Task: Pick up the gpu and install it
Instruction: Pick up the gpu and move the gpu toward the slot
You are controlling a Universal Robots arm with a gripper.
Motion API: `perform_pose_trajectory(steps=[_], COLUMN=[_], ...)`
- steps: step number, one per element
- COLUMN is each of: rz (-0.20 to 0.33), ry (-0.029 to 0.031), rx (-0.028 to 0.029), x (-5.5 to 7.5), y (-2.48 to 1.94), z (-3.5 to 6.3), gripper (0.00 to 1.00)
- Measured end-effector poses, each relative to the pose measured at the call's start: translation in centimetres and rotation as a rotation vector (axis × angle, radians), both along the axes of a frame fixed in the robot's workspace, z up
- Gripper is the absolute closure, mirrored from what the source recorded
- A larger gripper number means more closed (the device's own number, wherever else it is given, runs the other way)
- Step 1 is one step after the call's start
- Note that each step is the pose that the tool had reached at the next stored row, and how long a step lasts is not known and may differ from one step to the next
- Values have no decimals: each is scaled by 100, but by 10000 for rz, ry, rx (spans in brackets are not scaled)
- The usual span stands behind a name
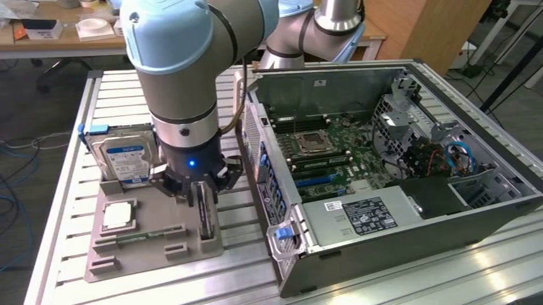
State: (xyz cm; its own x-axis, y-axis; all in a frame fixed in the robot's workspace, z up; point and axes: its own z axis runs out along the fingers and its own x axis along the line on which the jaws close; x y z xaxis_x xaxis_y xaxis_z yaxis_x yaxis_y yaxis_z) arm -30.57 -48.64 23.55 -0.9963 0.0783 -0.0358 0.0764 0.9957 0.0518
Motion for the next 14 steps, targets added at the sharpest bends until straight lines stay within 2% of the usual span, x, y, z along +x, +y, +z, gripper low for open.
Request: perform_pose_trajectory(steps=[1,2,3,8,14], rz=[-1,0,1,0,-1], ry=[21,27,28,29,28], rx=[-86,-146,-157,-158,-158], x=[0,0,1,-51,-46], y=[0,1,0,3,8], z=[-4,-6,-7,-28,-31], gripper=[53,53,53,53,53])
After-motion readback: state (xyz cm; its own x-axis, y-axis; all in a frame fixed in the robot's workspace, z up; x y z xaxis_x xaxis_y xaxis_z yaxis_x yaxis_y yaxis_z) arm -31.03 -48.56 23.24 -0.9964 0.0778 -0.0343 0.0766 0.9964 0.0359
